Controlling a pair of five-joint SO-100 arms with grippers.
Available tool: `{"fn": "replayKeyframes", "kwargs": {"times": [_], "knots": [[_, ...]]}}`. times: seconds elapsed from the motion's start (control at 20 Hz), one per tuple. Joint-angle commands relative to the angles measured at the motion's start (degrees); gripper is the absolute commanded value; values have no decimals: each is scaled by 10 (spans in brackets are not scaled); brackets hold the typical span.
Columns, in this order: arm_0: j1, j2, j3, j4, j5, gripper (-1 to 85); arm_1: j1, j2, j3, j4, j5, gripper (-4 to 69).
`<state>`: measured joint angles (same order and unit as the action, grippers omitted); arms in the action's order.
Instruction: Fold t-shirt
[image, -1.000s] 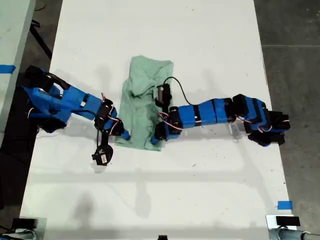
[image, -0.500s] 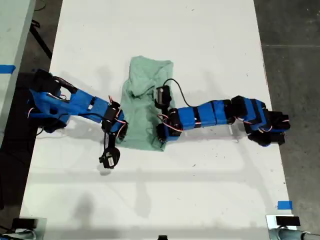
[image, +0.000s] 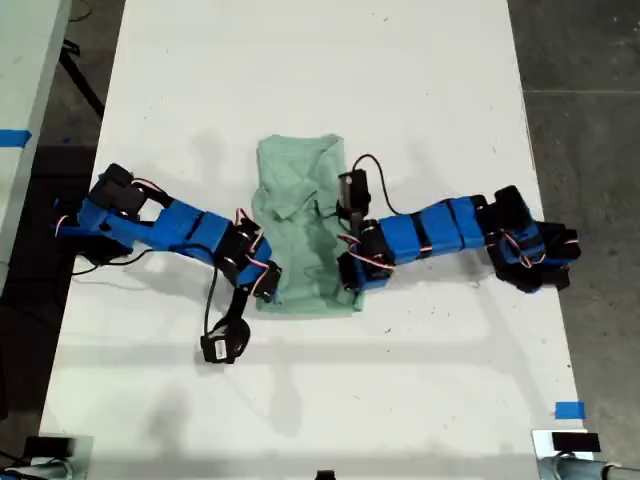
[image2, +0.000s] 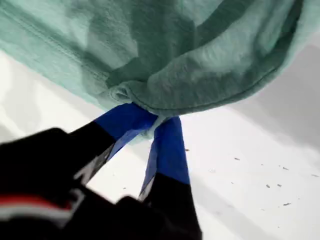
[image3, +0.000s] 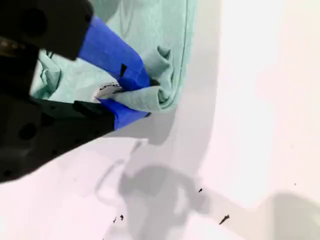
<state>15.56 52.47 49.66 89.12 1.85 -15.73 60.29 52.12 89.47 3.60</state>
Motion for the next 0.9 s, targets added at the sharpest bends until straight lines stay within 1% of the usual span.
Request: {"fn": "replayKeyframes", "kwargs": {"times": [0.0,0.05,0.2,0.35,0.55,0.75,0.85], "knots": [[20,25,-33,8,2,0,-9,89,5,-1,16,-13],[25,28,-34,4,2,0,-9,103,15,-7,18,-13],[28,47,-33,6,-1,0,-4,142,74,-67,12,-13],[11,58,-30,11,17,0,28,142,90,-114,-32,-13],[-67,84,-32,40,101,0,104,140,91,-155,-125,-13],[-174,114,-30,86,203,0,187,130,76,-160,-219,-13],[-229,118,-30,105,239,0,222,126,76,-171,-257,-13]]}}
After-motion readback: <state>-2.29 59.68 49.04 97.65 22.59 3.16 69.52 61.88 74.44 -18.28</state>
